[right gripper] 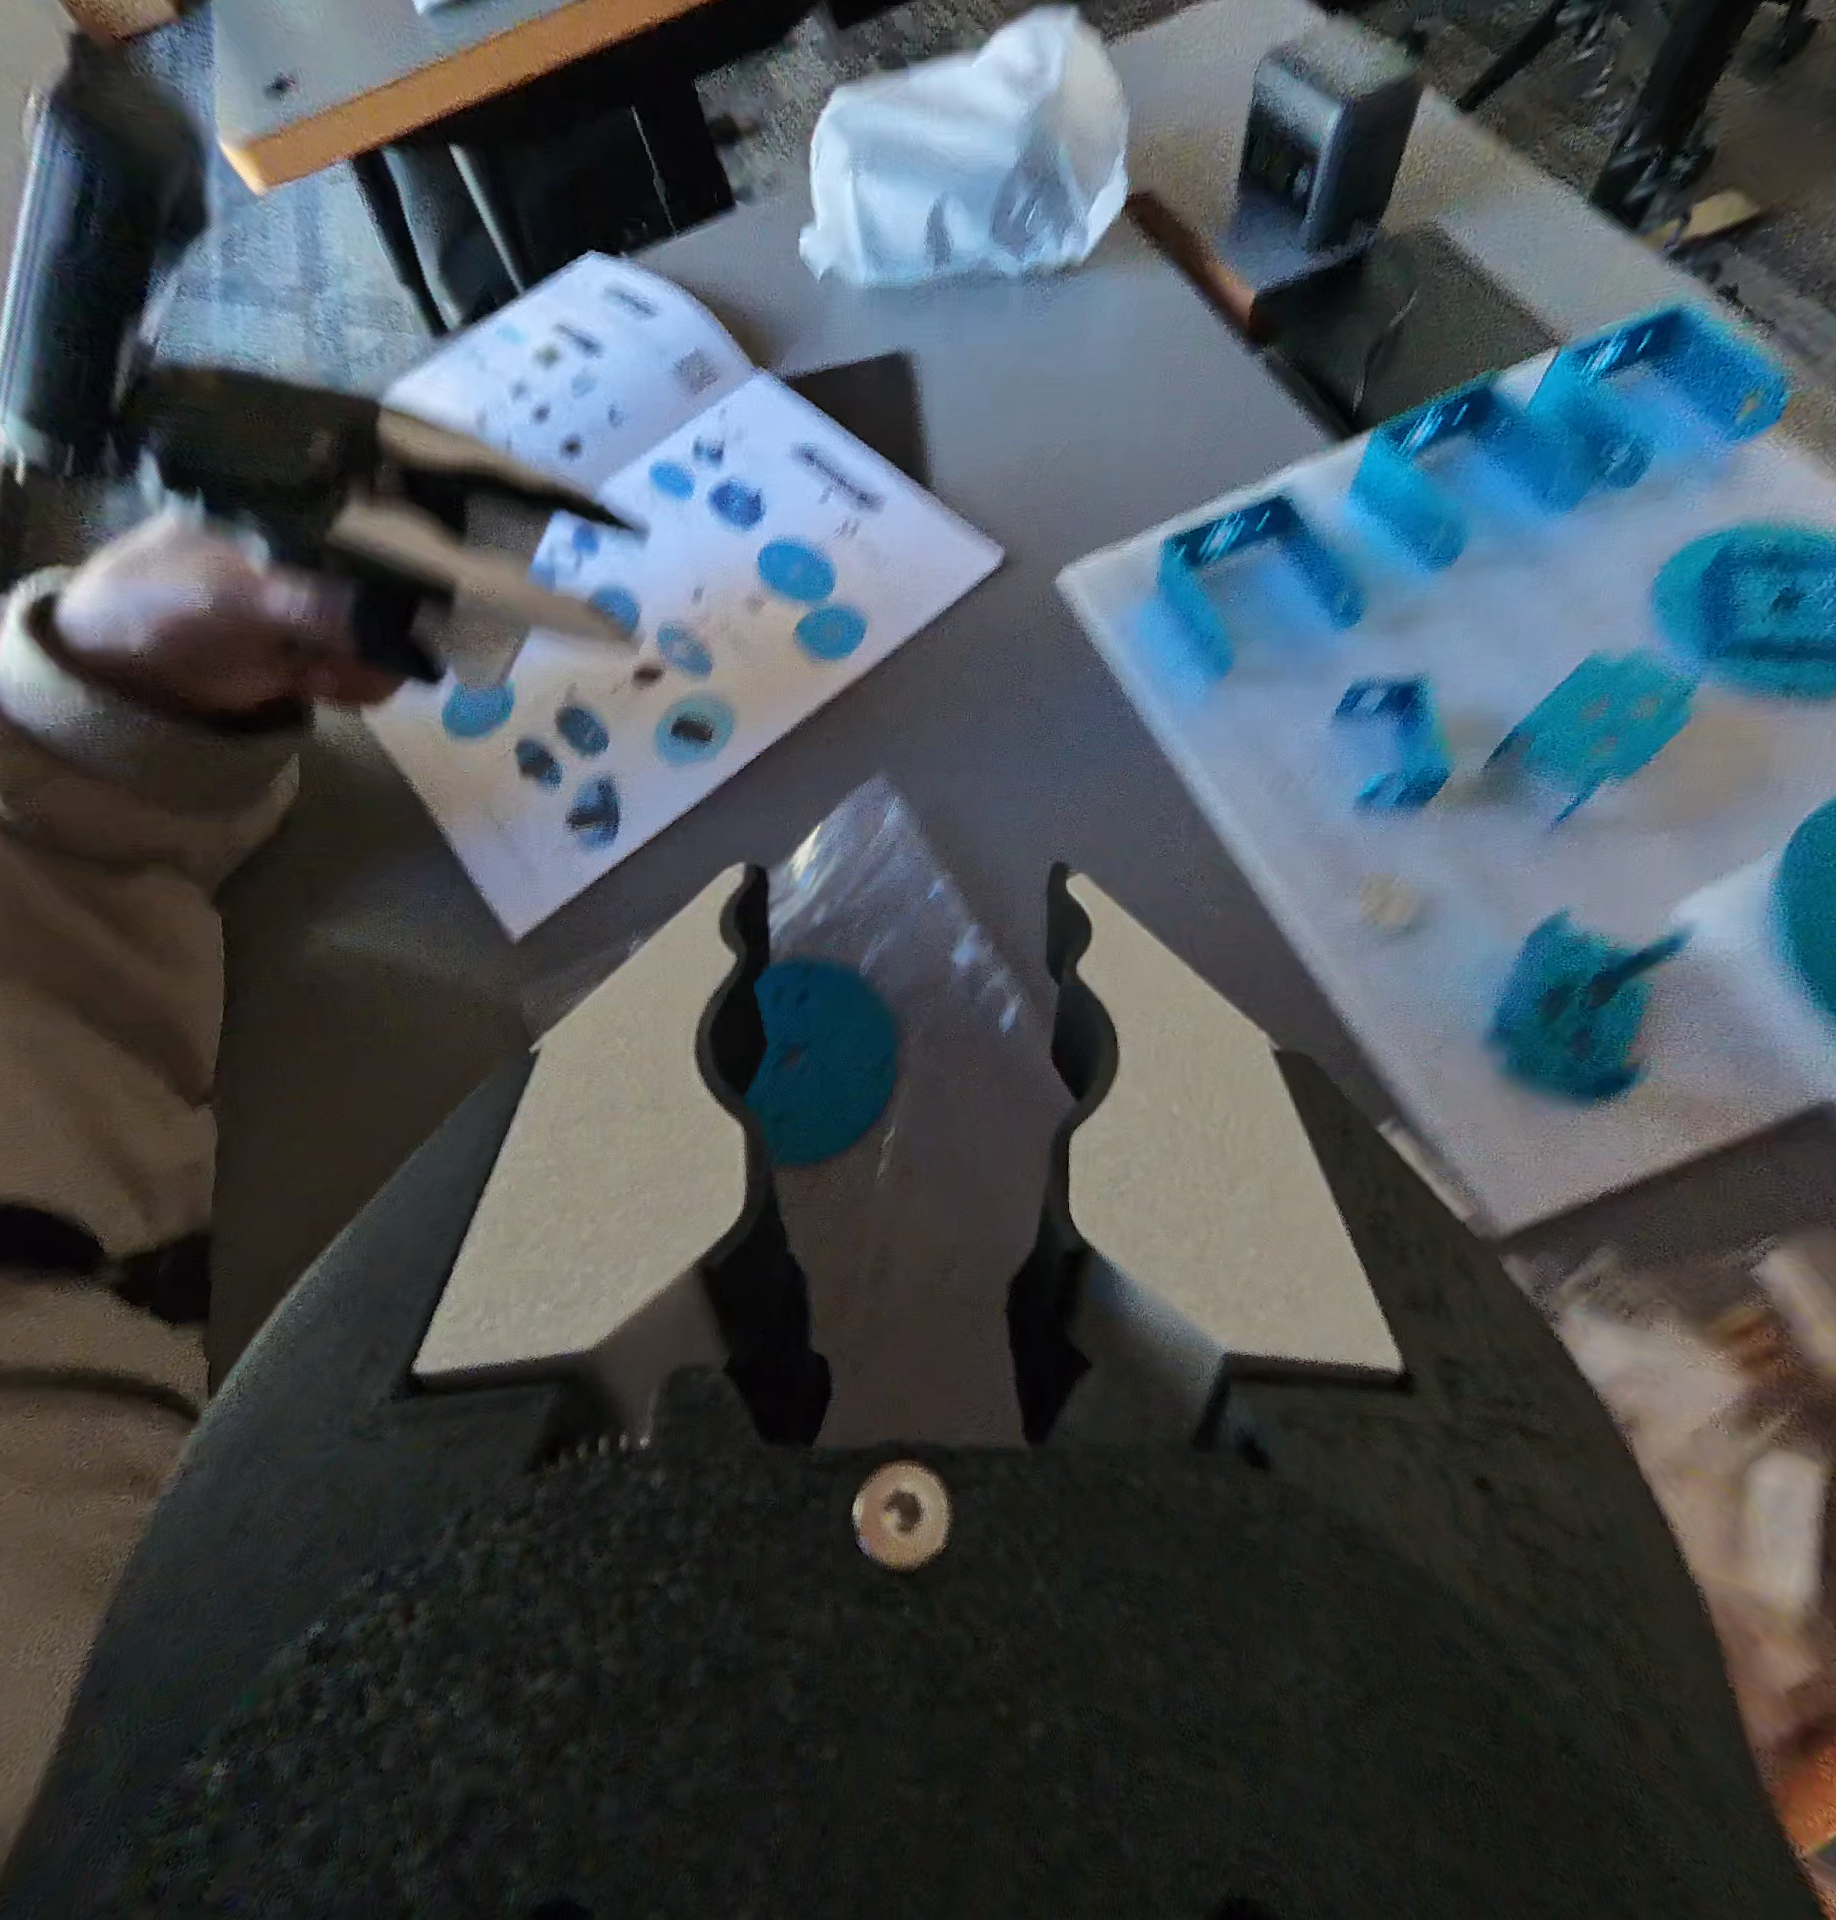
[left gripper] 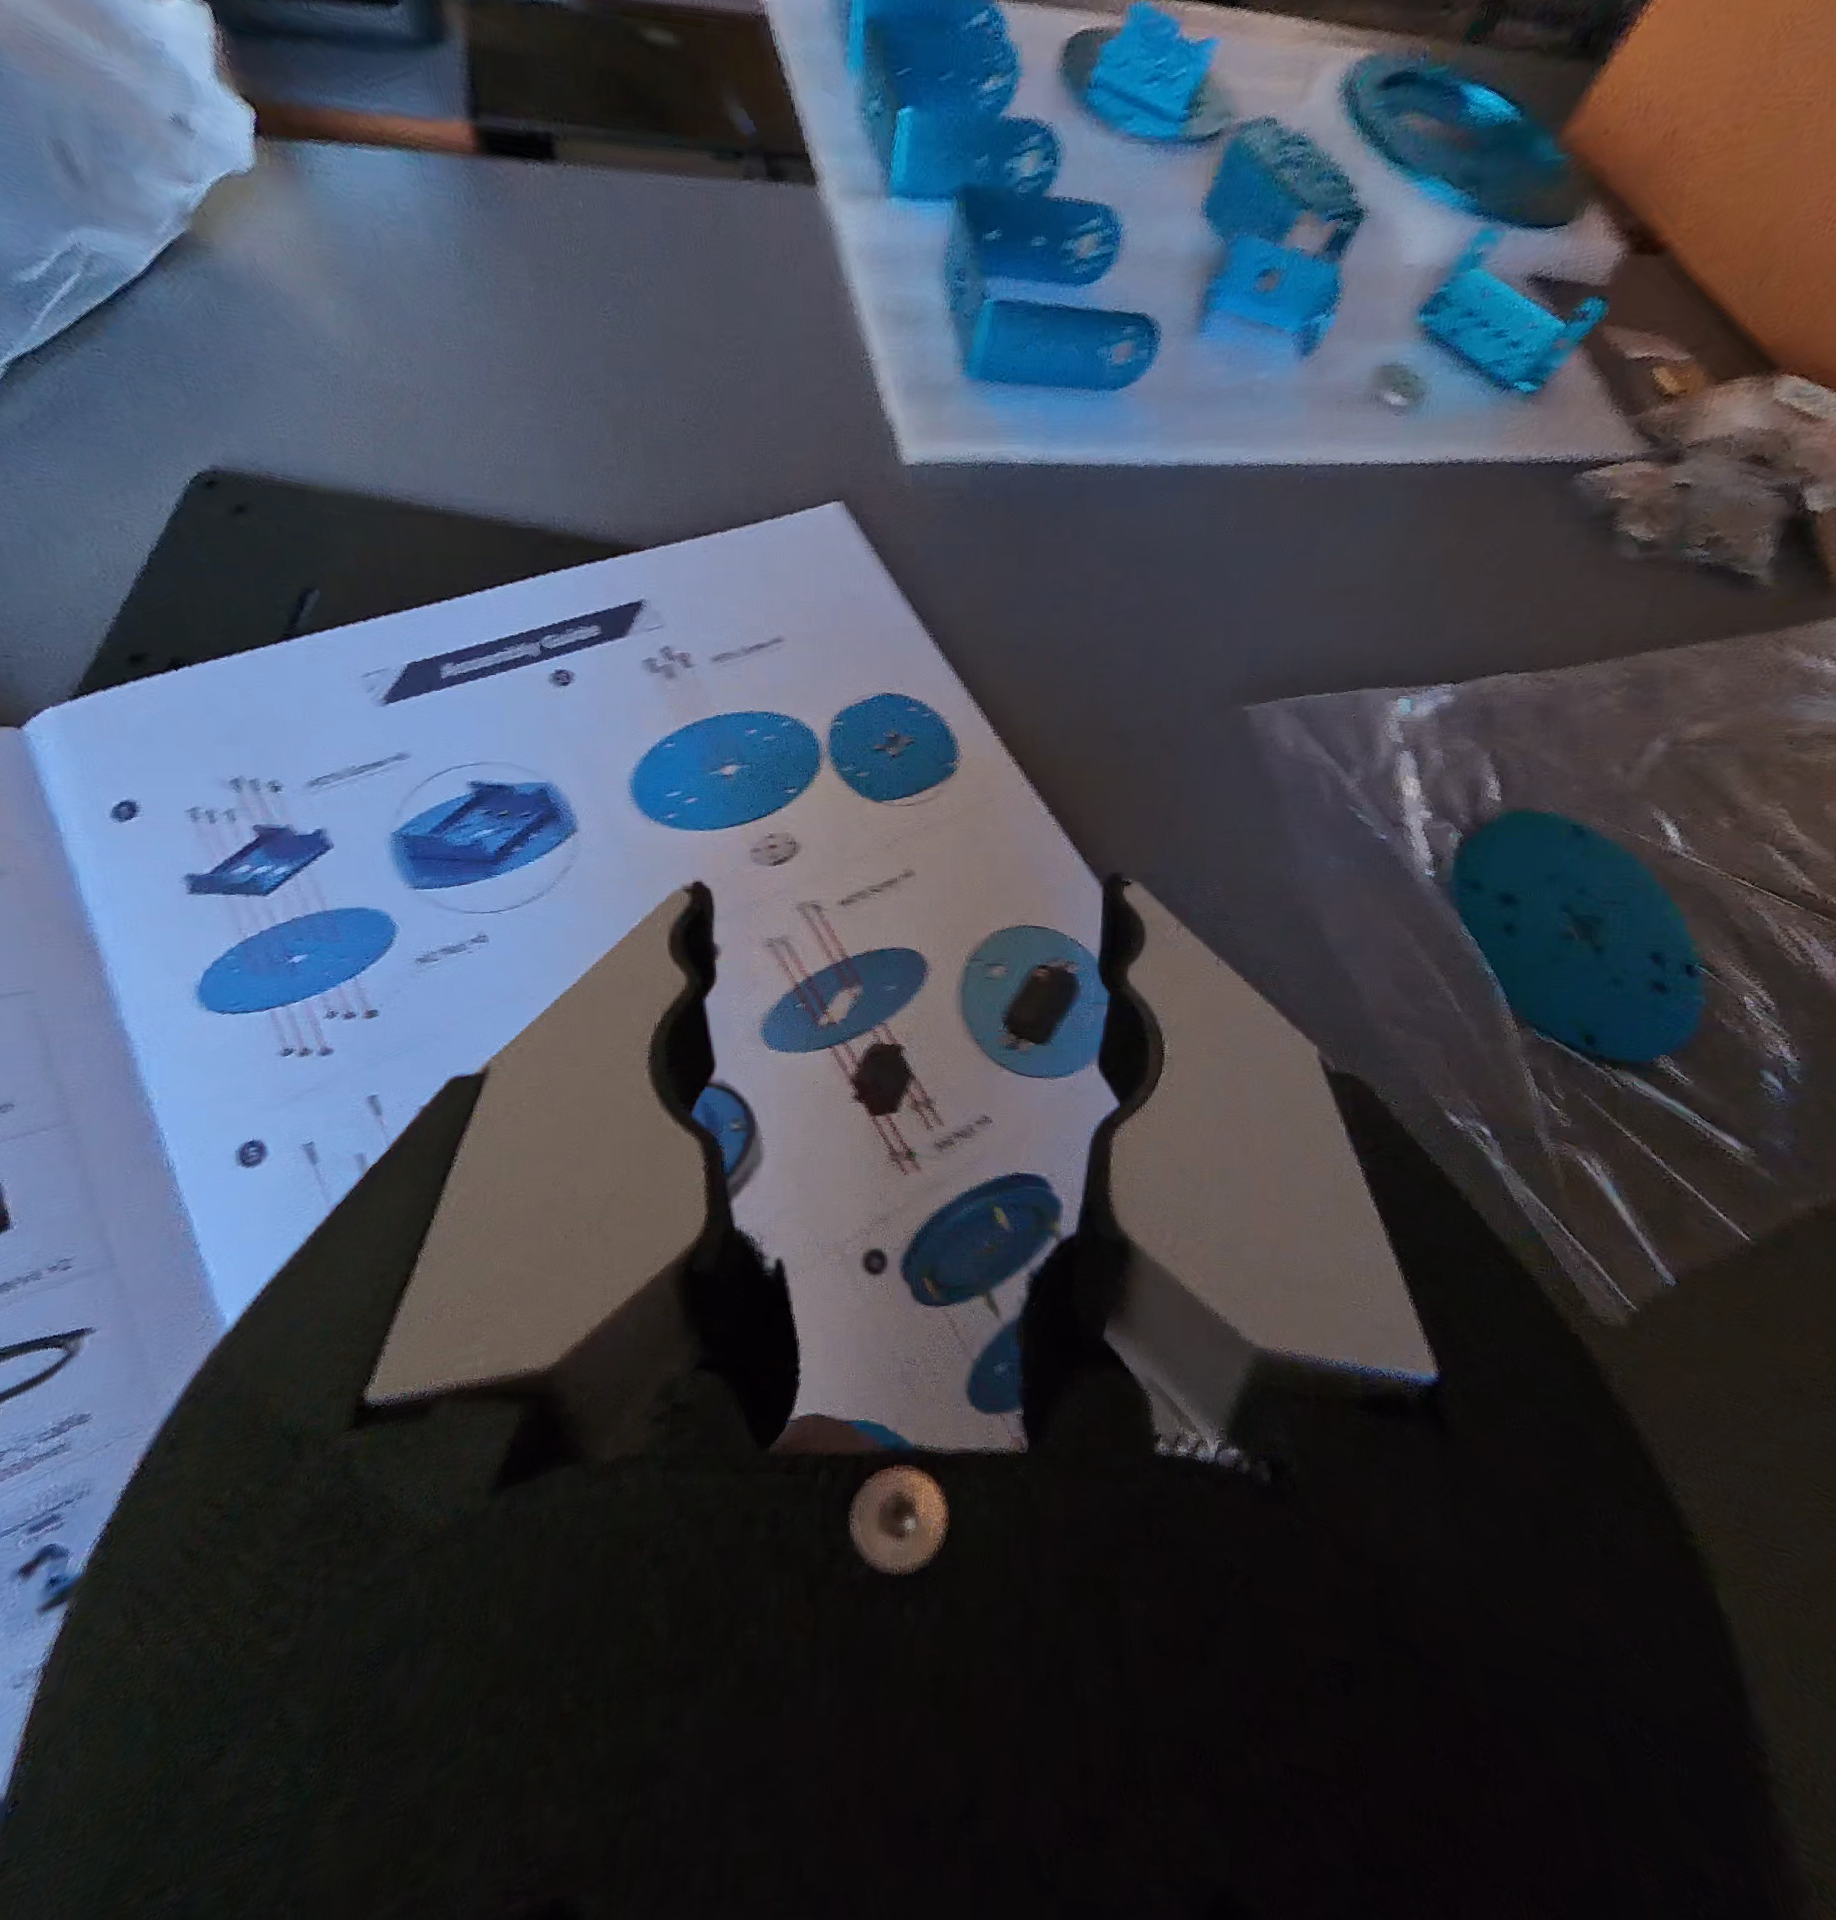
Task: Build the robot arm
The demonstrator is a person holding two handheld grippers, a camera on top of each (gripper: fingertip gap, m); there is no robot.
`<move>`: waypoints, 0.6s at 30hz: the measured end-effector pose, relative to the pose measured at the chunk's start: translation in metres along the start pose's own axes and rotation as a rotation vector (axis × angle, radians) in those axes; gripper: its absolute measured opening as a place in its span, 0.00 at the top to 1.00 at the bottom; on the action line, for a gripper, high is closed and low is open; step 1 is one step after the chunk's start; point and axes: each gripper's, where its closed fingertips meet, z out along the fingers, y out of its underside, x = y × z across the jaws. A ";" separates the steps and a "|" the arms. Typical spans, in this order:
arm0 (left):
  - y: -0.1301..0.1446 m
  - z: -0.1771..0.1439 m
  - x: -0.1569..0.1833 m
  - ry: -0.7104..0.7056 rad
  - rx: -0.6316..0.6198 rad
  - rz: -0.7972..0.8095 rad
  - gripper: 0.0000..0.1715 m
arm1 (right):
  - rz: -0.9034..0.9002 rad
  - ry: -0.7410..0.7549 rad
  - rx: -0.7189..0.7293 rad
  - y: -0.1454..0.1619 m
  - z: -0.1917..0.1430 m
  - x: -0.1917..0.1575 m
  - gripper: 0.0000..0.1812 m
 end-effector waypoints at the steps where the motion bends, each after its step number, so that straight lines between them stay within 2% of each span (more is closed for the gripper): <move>1: 0.000 0.004 -0.007 -0.012 -0.010 -0.017 0.56 | -0.006 0.027 0.005 0.025 -0.002 -0.015 0.71; 3: -0.004 0.009 -0.013 -0.015 -0.015 -0.037 0.56 | -0.023 0.087 0.036 0.065 -0.001 -0.032 0.73; 5: -0.008 0.014 -0.022 -0.061 -0.017 -0.018 0.56 | -0.018 0.175 0.114 0.087 0.000 -0.030 0.76; 8: -0.010 0.011 -0.037 -0.173 -0.011 0.067 0.56 | 0.077 0.189 0.251 0.097 0.006 -0.023 0.79; 9: -0.018 0.004 -0.041 -0.214 0.046 0.088 0.58 | 0.106 0.171 0.211 0.104 0.010 -0.023 0.73; 10: -0.025 -0.003 -0.045 -0.240 0.107 0.092 0.64 | 0.084 0.154 0.143 0.108 0.010 -0.026 0.70; 12: -0.029 -0.010 -0.046 -0.222 0.163 0.063 0.68 | 0.047 0.174 0.201 0.101 0.006 -0.022 0.76; 14: -0.021 -0.005 -0.045 -0.183 0.123 0.036 0.68 | 0.093 0.112 0.238 0.102 0.009 -0.025 0.80; 18: -0.010 0.000 -0.047 -0.185 0.087 0.032 0.68 | 0.248 -0.009 0.248 0.109 0.016 -0.028 0.79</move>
